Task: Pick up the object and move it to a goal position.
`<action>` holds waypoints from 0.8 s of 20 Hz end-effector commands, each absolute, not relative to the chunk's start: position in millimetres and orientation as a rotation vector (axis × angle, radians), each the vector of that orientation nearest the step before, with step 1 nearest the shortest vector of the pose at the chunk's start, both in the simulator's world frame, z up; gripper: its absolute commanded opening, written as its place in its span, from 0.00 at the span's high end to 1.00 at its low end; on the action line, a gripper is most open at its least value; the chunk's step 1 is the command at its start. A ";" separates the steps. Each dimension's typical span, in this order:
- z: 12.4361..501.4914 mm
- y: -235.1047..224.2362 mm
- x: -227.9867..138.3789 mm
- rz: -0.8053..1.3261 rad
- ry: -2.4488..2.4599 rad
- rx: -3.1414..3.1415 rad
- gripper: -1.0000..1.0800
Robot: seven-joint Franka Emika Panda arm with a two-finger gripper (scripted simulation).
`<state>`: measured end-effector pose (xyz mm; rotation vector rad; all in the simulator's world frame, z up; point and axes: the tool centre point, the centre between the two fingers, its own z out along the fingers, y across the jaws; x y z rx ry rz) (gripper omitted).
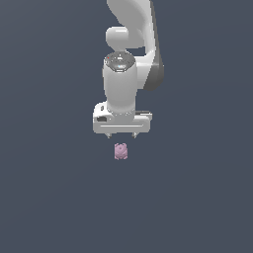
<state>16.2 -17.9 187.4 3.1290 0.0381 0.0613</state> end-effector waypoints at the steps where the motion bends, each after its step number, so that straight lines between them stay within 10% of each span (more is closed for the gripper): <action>1: 187.4 -17.9 16.2 0.061 0.038 3.129 0.04; 16: 197.0 -10.1 26.2 0.112 0.134 3.118 0.04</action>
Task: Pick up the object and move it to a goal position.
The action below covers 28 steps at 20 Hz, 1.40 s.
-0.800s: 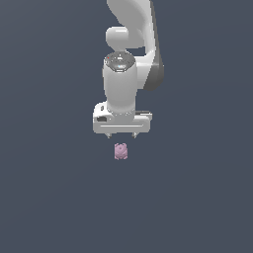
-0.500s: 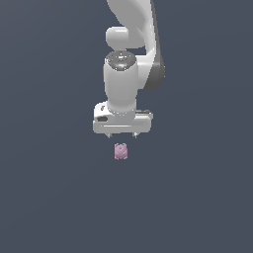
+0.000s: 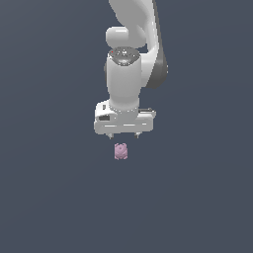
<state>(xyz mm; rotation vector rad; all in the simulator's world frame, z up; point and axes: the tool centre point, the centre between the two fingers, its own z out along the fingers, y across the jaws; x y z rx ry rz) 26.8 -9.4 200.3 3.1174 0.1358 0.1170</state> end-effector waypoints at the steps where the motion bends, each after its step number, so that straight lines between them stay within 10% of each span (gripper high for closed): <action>1: 193.4 -10.7 25.9 0.109 0.133 3.119 0.04; 28: 66.4 -27.7 4.5 0.000 0.078 3.140 0.04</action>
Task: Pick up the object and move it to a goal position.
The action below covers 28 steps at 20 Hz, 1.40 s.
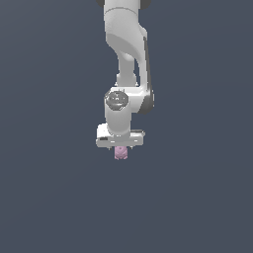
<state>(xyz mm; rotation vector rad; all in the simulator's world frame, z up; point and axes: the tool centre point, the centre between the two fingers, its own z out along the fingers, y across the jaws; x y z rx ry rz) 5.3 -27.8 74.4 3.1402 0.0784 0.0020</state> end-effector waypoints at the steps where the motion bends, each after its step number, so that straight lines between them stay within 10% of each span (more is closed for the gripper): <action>1: 60.3 -27.7 4.2 0.000 0.078 3.140 0.04; 9: 39.4 -28.0 5.1 0.000 0.078 3.140 0.04; 10: 39.4 -28.0 5.1 0.000 0.078 3.140 1.00; 28: 61.3 -17.4 9.8 0.001 0.077 3.141 1.00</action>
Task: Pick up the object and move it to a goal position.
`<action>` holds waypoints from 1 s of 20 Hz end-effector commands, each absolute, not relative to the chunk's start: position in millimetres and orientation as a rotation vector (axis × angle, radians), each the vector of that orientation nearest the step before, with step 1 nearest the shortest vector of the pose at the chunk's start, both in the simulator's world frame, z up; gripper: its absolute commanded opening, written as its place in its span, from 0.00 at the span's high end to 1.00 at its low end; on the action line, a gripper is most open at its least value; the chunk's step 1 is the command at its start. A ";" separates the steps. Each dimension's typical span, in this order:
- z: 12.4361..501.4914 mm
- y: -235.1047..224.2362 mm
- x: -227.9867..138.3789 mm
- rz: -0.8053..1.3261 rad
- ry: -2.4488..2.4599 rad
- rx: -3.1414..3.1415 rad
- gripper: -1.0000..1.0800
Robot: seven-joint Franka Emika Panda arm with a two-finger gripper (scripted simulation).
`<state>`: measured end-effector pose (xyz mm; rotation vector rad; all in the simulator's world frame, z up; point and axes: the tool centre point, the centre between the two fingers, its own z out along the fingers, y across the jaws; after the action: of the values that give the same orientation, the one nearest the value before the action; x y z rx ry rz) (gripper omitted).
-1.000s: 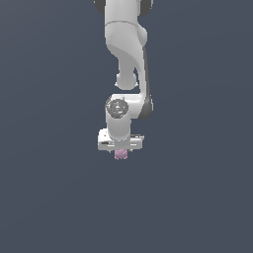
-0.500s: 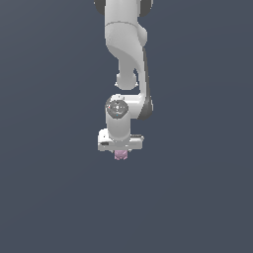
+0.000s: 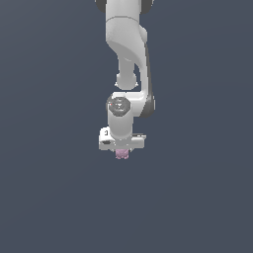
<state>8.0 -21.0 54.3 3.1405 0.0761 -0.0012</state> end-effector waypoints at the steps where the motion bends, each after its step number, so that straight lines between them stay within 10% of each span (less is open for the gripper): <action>1: 66.8 -14.6 11.0 0.001 0.077 3.141 1.00; 20: 232.1 69.2 50.8 0.001 0.077 3.140 1.00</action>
<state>48.1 63.4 220.1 3.1404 0.0786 0.0032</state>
